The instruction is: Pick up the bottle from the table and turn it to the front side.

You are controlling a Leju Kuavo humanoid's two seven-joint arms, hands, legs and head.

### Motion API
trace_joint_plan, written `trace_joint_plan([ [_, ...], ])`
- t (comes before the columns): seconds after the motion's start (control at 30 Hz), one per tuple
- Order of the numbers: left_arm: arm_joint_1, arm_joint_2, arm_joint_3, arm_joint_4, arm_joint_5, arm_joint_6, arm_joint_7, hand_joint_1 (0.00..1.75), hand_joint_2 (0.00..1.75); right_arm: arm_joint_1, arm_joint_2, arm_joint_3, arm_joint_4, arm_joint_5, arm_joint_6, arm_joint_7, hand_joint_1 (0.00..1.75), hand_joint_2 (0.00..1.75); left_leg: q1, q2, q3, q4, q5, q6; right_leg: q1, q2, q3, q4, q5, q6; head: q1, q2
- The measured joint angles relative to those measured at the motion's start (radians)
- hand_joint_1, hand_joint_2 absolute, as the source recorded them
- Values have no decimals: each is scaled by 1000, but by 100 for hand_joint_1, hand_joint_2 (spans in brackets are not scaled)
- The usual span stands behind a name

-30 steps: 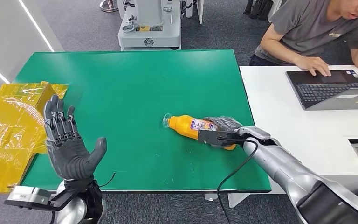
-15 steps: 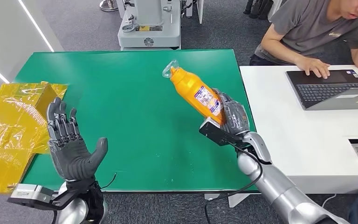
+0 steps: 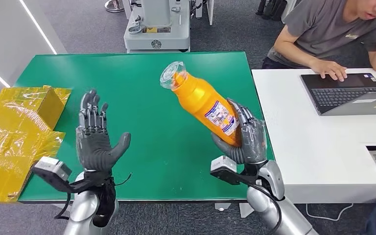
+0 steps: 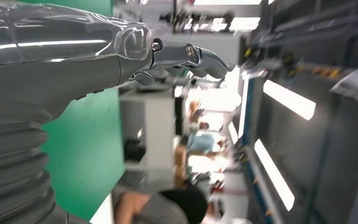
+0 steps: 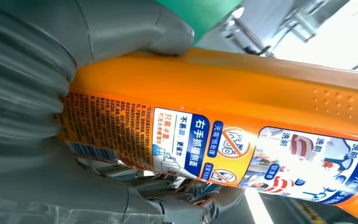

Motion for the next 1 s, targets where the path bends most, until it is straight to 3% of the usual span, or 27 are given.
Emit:
trace_joint_plan([
  [0.23,-102,-2,-8,105,14,-99,59,0,175,4,32,15,-38,11,54,-25,175,175,0,0,0,0,0,0,0,0,0,0,0,0,0,0],
  [0.4,-135,-5,-12,140,20,-108,66,0,175,3,39,21,-45,11,65,-25,175,175,0,0,0,0,0,0,0,0,0,0,0,0,0,0],
  [0.83,-216,-24,-49,205,114,-150,69,0,175,2,55,33,-6,-14,247,-35,175,175,0,0,0,0,0,0,0,0,0,0,0,0,0,0],
  [1.0,-236,-27,-72,235,131,-155,69,0,175,-9,59,29,30,-1,277,-32,175,175,0,0,0,0,0,0,0,0,0,0,0,0,0,0],
])
